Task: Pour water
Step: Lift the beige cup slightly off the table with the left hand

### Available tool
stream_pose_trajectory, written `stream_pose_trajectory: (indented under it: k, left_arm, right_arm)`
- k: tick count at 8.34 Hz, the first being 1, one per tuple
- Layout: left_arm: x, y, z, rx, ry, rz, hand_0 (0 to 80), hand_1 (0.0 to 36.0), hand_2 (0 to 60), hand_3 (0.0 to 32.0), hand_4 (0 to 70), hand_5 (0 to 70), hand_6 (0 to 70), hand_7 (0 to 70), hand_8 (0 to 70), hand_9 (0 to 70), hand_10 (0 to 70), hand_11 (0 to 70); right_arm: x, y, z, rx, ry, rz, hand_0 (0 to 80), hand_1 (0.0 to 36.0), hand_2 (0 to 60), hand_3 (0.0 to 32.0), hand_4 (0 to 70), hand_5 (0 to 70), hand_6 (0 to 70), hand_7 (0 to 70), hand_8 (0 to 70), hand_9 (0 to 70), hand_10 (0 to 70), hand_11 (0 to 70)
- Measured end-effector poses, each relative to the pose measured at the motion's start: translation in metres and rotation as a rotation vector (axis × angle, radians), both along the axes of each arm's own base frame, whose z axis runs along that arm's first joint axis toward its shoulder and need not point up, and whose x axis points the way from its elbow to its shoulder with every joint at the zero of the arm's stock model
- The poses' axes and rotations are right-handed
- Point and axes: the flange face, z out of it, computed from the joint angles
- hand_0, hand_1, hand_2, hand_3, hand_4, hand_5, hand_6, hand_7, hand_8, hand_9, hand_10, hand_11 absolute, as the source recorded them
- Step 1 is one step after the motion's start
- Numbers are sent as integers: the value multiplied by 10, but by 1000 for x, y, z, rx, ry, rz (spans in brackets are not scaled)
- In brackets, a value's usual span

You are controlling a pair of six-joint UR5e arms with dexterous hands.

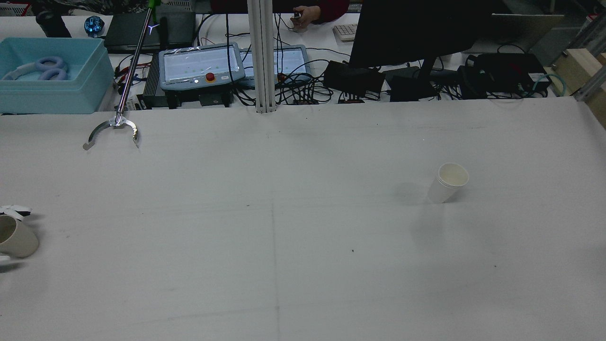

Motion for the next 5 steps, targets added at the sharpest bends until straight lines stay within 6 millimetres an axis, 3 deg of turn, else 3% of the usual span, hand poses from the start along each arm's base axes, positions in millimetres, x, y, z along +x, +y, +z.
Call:
stream_pose_trajectory:
  k: [1, 2, 5]
  left_arm:
    - [0, 0, 0, 0, 0, -1, 634, 314, 353, 0, 262, 416, 231, 309, 221, 287, 339, 504]
    - [0, 0, -1, 0, 0, -1, 594, 358, 600, 0, 233, 474, 238, 342, 232, 311, 340, 507]
    - [0, 0, 0, -6, -5, 1, 618, 360, 600, 0, 252, 488, 263, 327, 247, 315, 347, 517]
  right_arm:
    - [0, 0, 0, 0, 0, 0, 248, 85, 193, 0, 4, 0, 0, 0, 0, 0, 0, 0]
    - [1, 0, -1, 1, 0, 1, 243, 85, 193, 0, 5, 0, 0, 0, 0, 0, 0, 0]
    - [2, 1, 0, 0, 0, 2, 238, 83, 194, 0, 6, 0, 0, 0, 0, 0, 0, 0]
